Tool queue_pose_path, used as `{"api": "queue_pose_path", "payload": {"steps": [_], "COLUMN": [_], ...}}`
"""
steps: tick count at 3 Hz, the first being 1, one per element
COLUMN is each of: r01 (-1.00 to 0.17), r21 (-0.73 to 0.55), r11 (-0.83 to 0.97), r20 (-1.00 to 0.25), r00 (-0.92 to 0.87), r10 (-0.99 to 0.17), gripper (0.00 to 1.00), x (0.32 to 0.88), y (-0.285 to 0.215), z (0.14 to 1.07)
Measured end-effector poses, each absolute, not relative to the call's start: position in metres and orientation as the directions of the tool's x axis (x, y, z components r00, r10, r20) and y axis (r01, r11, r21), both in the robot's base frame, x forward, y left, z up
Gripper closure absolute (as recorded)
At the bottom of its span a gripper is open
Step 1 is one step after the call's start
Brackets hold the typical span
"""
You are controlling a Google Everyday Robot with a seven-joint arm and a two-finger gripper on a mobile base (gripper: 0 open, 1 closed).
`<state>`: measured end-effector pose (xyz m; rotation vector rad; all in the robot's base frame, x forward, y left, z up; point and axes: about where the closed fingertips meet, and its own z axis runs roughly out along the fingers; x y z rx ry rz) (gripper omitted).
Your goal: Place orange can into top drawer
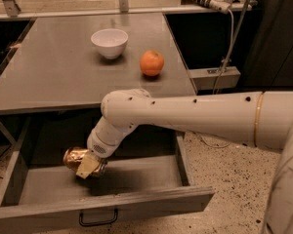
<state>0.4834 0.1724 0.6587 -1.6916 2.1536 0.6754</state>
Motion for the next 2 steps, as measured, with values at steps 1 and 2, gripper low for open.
{"api": "queue_pose_path", "payload": {"steps": [1, 2], "r01": [-0.963, -0.958], "r21": [0.176, 0.178], "r11": [0.203, 0.223], "r20": [-0.518, -0.502], "r00": [-0.266, -0.283], "r10": [-0.813, -0.817], "gripper": [1.00, 1.00], "x": [0.481, 0.475], "y": [0.175, 0.173], "z": [0.646, 0.635]}}
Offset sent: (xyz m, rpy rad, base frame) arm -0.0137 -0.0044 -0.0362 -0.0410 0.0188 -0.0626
